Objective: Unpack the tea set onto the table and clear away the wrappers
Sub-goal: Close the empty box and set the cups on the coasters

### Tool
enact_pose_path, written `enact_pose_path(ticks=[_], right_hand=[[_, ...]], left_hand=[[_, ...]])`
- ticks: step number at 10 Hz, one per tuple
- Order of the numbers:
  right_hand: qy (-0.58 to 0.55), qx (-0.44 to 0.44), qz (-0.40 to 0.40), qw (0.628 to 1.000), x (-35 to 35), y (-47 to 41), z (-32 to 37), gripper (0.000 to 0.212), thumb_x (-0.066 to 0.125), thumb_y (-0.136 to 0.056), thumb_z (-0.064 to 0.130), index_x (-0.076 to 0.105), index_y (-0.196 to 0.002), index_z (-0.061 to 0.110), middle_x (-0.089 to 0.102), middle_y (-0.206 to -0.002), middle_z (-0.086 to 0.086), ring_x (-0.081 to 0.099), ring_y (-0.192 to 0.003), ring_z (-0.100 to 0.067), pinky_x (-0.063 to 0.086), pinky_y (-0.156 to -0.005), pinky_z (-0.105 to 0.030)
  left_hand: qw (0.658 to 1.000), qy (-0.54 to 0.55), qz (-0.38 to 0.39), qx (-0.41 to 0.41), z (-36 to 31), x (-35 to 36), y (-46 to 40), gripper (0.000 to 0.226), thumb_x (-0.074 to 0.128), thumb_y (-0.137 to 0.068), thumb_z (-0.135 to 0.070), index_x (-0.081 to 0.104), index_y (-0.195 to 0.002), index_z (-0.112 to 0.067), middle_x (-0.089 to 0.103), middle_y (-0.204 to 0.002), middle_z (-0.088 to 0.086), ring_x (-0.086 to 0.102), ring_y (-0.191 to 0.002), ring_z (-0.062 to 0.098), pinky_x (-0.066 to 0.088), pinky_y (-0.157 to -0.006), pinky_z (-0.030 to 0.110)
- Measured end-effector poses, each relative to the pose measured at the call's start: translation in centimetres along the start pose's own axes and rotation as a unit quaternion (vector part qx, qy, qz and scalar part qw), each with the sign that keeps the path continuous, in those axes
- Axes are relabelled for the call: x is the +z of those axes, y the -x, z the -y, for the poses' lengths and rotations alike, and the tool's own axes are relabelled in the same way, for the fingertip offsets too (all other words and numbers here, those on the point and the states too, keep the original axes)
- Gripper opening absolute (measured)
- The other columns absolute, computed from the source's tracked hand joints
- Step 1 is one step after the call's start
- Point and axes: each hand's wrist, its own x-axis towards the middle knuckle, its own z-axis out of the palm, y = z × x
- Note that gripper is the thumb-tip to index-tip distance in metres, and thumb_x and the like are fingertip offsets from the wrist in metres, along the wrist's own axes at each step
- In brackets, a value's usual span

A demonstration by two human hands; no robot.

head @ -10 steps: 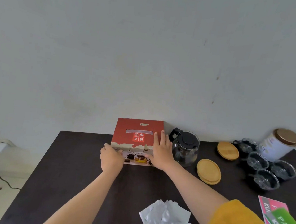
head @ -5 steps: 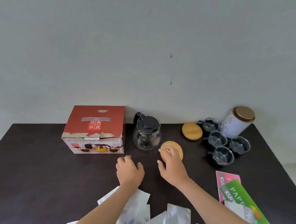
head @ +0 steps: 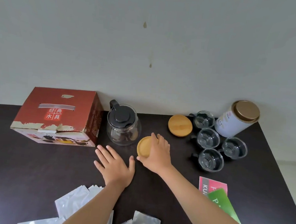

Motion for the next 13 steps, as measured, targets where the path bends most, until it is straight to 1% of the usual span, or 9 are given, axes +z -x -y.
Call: enact_pose_path(ticks=[1,2,4,6,9,10,11,12,13], right_hand=[[-0.020,-0.014,0.008,1.000,0.1,-0.4,-0.2,0.101,0.074,-0.073,0.048,0.016,-0.149,0.016,0.024,-0.151,-0.007,0.020,-0.140,-0.028,0.027,-0.114,-0.040],[-0.045,-0.034,0.006,0.998,-0.8,-0.1,-0.4,0.100,0.074,-0.071,0.045,0.018,-0.149,0.017,0.025,-0.148,-0.004,0.021,-0.138,-0.025,0.039,-0.104,-0.037],[-0.019,-0.014,0.016,1.000,-5.1,0.5,-3.8,0.099,0.073,-0.068,0.037,0.019,-0.149,0.015,0.027,-0.142,-0.004,0.027,-0.133,-0.025,0.046,-0.094,-0.039],[0.064,-0.010,0.045,0.997,-5.6,0.9,-6.6,0.098,0.075,-0.066,0.037,0.024,-0.146,0.012,0.024,-0.140,-0.003,0.034,-0.130,-0.024,0.051,-0.087,-0.037],[0.075,-0.024,0.045,0.996,-4.4,0.5,-7.7,0.096,0.074,-0.070,0.044,0.025,-0.146,0.012,0.024,-0.141,-0.004,0.031,-0.132,-0.025,0.047,-0.094,-0.037],[0.093,-0.049,0.017,0.994,-5.0,-0.1,-7.5,0.087,0.072,-0.072,0.050,0.034,-0.142,0.013,0.031,-0.138,-0.004,0.033,-0.130,-0.023,0.047,-0.094,-0.035],[0.116,-0.054,-0.027,0.991,-6.4,-2.0,-6.8,0.068,0.067,-0.078,0.044,0.042,-0.133,0.012,0.040,-0.129,-0.005,0.038,-0.124,-0.026,0.048,-0.088,-0.036],[0.167,-0.040,-0.046,0.984,-8.0,-4.7,-6.2,0.064,0.069,-0.079,0.043,0.044,-0.127,0.009,0.045,-0.128,-0.008,0.039,-0.121,-0.029,0.045,-0.087,-0.037],[0.214,-0.025,-0.019,0.976,-8.9,-7.0,-6.1,0.074,0.075,-0.074,0.044,0.042,-0.129,0.008,0.046,-0.131,-0.011,0.038,-0.122,-0.030,0.040,-0.094,-0.039]], left_hand=[[1.000,-0.011,-0.001,-0.002,0.1,0.3,-0.1,0.100,0.010,-0.078,-0.067,0.009,-0.147,0.006,-0.001,-0.155,0.030,-0.001,-0.144,0.042,0.016,-0.111,0.059],[1.000,-0.018,-0.001,-0.001,0.3,0.5,-0.2,0.100,0.010,-0.078,-0.067,0.009,-0.148,0.005,-0.002,-0.155,0.029,-0.001,-0.144,0.042,0.016,-0.111,0.059],[1.000,-0.014,-0.006,0.001,0.2,0.5,-0.2,0.100,0.013,-0.078,-0.067,0.013,-0.147,0.006,0.002,-0.155,0.030,0.003,-0.144,0.043,0.018,-0.109,0.060],[1.000,-0.010,-0.004,0.003,0.2,0.6,-0.2,0.100,0.013,-0.078,-0.067,0.012,-0.147,0.006,0.001,-0.155,0.030,0.001,-0.144,0.042,0.017,-0.110,0.060],[1.000,-0.012,-0.007,0.004,0.3,0.7,-0.2,0.100,0.014,-0.079,-0.067,0.013,-0.147,0.005,0.002,-0.155,0.029,0.002,-0.144,0.042,0.018,-0.110,0.061],[1.000,-0.007,-0.013,0.007,0.3,0.8,-0.2,0.099,0.018,-0.079,-0.066,0.017,-0.146,0.006,0.005,-0.155,0.030,0.004,-0.144,0.042,0.019,-0.109,0.062],[1.000,-0.010,-0.013,0.007,0.3,0.9,-0.3,0.098,0.019,-0.080,-0.066,0.018,-0.146,0.006,0.007,-0.155,0.030,0.006,-0.144,0.042,0.019,-0.108,0.062],[1.000,-0.020,-0.008,0.003,0.3,0.9,-0.3,0.098,0.015,-0.080,-0.067,0.015,-0.147,0.004,0.004,-0.155,0.028,0.003,-0.144,0.041,0.018,-0.110,0.061],[1.000,-0.028,-0.006,-0.001,0.3,0.8,-0.3,0.098,0.012,-0.080,-0.068,0.011,-0.148,0.002,0.001,-0.156,0.026,-0.001,-0.145,0.040,0.016,-0.111,0.059]])
